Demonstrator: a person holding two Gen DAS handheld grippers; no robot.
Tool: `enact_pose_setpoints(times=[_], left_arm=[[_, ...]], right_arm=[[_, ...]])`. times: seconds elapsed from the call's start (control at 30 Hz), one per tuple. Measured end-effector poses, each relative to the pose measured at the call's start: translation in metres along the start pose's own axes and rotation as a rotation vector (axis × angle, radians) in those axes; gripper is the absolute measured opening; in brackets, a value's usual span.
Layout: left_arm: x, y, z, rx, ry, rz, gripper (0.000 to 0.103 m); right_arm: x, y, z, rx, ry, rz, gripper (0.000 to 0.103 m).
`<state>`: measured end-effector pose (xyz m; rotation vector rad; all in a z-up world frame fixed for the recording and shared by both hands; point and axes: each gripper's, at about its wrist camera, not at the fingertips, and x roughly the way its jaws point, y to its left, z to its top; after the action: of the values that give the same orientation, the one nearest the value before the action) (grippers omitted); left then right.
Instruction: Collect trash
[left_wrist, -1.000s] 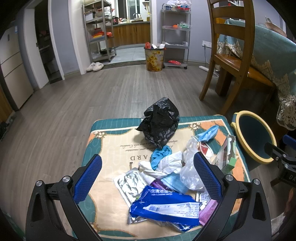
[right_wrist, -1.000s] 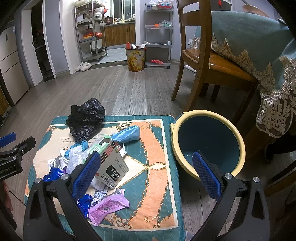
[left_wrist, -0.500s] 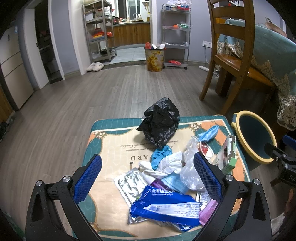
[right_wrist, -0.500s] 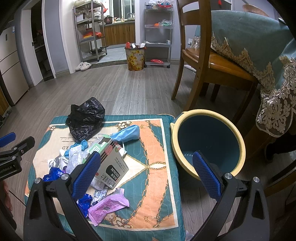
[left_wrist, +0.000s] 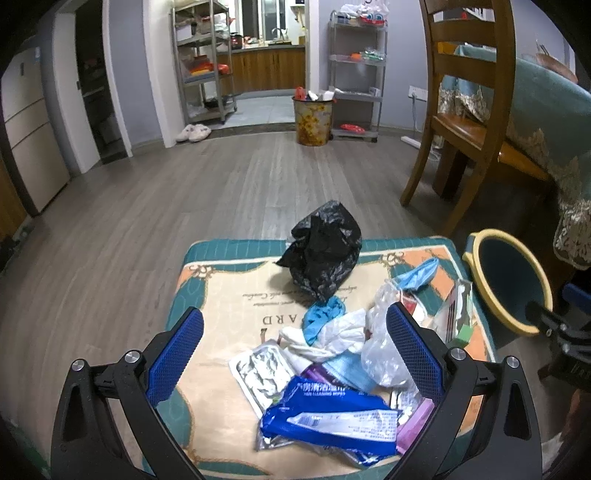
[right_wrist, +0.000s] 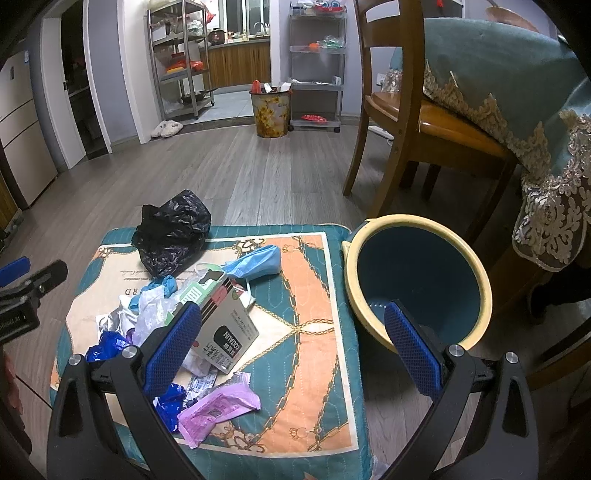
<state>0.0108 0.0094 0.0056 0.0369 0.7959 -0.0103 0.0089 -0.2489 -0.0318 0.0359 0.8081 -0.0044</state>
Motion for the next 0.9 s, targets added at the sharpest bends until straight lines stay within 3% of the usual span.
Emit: enact_pose_setpoints(times=[0.23,0.43,0.57,0.67,0.83,0.9], left_arm=[[0.015,0.007,0.016,0.009,-0.020,0.015,0.098],[0.055,0.022,0.029,-0.043,0.023,0.023,0.098],[0.081,0.023,0.030,-0.013,0.036,0.055,0.098],[0.097,0.025,0.035,-0.021,0.049,0.037,0.098],[0.122,0.019,0.049,-0.009,0.069,0.002,0.098],[0.134,0.013,0.051,0.013,0.077,-0.023,0.098]], right_arm=[[0.010,0.012,0.006,0.030,0.021,0.032,0.098],[0.030,0.040,0.009,0.008,0.041,0.099,0.097],[0.052,0.049,0.014,0.046,0.081,0.143,0.096],[0.066,0.052,0.017,0.063,0.111,0.153,0.082],[0.083,0.046,0.012,0.107,0.213,0.218,0.041],[0.082,0.042,0.010,0.107,0.222,0.235,0.038]])
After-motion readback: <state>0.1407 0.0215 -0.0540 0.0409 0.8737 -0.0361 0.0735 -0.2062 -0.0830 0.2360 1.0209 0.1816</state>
